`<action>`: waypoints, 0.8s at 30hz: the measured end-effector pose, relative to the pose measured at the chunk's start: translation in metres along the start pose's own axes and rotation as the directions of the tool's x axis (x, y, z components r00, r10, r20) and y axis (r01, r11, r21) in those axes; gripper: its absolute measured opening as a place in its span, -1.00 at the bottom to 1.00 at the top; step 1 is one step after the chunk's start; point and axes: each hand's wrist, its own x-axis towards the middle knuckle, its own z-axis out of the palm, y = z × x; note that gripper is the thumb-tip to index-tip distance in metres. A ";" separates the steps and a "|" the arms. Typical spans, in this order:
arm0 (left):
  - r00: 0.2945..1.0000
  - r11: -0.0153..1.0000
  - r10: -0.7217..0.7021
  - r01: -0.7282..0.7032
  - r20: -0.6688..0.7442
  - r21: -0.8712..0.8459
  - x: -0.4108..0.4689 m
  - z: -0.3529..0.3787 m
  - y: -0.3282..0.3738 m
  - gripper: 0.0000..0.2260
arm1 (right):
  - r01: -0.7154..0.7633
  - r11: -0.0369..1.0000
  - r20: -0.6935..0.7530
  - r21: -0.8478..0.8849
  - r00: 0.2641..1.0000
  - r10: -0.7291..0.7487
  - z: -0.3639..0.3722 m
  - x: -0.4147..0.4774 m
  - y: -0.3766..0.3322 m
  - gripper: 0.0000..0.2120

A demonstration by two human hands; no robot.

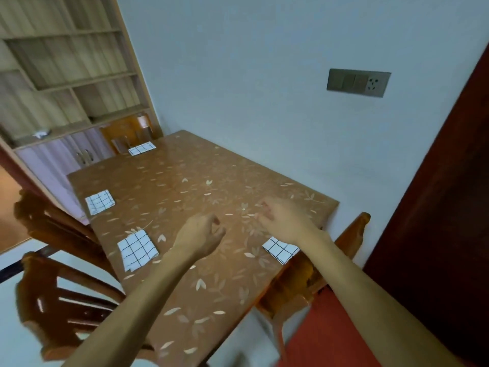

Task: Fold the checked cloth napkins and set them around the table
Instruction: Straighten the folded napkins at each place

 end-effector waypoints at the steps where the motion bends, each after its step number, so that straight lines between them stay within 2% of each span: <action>1: 1.000 1.000 -0.011 0.011 0.000 -0.002 -0.010 -0.005 -0.001 -0.66 | 0.009 1.000 0.009 0.008 1.000 -0.009 0.001 -0.007 -0.007 -0.64; 5: 0.998 0.999 -0.044 0.044 -0.033 -0.015 -0.049 -0.021 -0.011 -0.69 | 0.034 0.999 0.080 0.032 0.996 -0.036 0.010 -0.024 -0.034 -0.57; 10: 0.992 0.992 -0.122 0.122 -0.025 -0.012 -0.094 -0.033 -0.056 -0.66 | 0.077 0.996 0.128 0.041 0.988 -0.082 0.041 -0.030 -0.084 -0.55; 14: 0.984 0.984 -0.179 0.179 -0.017 0.003 -0.120 -0.043 -0.110 -0.65 | 0.126 0.991 0.188 0.055 0.973 -0.134 0.075 -0.028 -0.136 -0.56; 24: 0.968 0.968 -0.246 0.248 0.056 -0.033 -0.170 -0.067 -0.268 -0.69 | 0.099 0.995 0.345 -0.020 0.935 -0.086 0.181 -0.012 -0.266 -0.60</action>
